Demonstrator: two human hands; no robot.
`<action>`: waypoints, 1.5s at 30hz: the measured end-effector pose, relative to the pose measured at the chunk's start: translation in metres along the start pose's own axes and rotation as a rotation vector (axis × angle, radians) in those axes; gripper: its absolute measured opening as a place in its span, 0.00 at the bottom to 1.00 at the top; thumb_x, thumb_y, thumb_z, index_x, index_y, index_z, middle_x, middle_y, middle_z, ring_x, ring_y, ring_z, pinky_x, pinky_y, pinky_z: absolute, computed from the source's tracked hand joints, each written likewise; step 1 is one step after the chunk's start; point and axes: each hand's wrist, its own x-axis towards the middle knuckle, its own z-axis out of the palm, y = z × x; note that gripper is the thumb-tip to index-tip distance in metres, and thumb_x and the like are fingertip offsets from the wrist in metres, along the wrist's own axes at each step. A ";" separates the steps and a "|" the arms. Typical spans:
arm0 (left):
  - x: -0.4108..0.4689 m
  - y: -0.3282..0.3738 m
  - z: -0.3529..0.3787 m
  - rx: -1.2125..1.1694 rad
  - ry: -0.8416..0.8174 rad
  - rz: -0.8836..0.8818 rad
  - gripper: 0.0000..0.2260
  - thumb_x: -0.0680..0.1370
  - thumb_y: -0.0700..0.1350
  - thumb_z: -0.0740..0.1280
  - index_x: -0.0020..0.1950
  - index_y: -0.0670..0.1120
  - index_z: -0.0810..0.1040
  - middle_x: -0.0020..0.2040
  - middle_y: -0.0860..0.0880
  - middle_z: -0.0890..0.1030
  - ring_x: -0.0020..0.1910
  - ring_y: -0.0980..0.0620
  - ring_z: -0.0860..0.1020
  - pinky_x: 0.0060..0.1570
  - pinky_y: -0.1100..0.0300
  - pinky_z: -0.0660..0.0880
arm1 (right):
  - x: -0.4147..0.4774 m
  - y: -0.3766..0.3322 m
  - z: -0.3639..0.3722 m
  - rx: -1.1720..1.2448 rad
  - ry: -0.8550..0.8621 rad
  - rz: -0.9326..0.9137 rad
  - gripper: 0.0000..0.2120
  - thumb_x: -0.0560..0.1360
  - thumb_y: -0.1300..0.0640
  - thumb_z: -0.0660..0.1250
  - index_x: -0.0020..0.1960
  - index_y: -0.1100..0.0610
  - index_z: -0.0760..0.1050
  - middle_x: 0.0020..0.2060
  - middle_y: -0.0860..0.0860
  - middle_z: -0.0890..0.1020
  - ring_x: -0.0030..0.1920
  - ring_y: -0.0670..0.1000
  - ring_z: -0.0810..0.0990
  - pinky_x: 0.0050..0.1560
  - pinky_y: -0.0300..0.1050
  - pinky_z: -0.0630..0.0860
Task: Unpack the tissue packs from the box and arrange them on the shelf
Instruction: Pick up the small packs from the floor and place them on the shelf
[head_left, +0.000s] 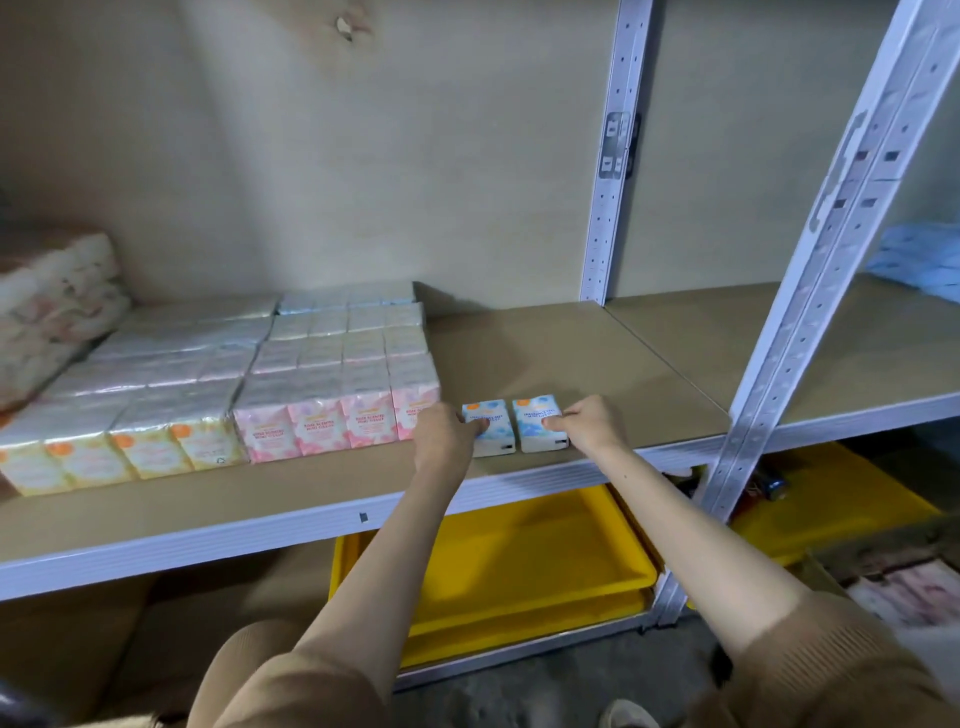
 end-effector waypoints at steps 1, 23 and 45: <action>-0.001 0.000 -0.001 0.050 -0.007 0.031 0.12 0.76 0.45 0.69 0.36 0.39 0.76 0.36 0.42 0.79 0.37 0.44 0.77 0.30 0.59 0.67 | 0.000 0.000 -0.001 -0.053 0.015 -0.045 0.18 0.72 0.57 0.71 0.52 0.72 0.79 0.43 0.64 0.83 0.41 0.58 0.79 0.38 0.47 0.74; 0.021 -0.002 0.015 0.404 -0.052 0.411 0.15 0.77 0.37 0.65 0.64 0.41 0.77 0.66 0.44 0.76 0.65 0.45 0.73 0.64 0.58 0.67 | 0.030 -0.004 0.016 -0.516 -0.072 -0.441 0.19 0.73 0.59 0.69 0.64 0.59 0.75 0.63 0.56 0.73 0.63 0.57 0.72 0.60 0.44 0.69; -0.041 -0.014 0.003 0.265 0.007 0.496 0.13 0.77 0.37 0.64 0.61 0.40 0.78 0.62 0.44 0.79 0.60 0.44 0.76 0.56 0.54 0.72 | -0.031 0.004 0.003 -0.351 -0.123 -0.483 0.15 0.73 0.62 0.69 0.59 0.62 0.78 0.57 0.58 0.78 0.56 0.57 0.77 0.58 0.50 0.74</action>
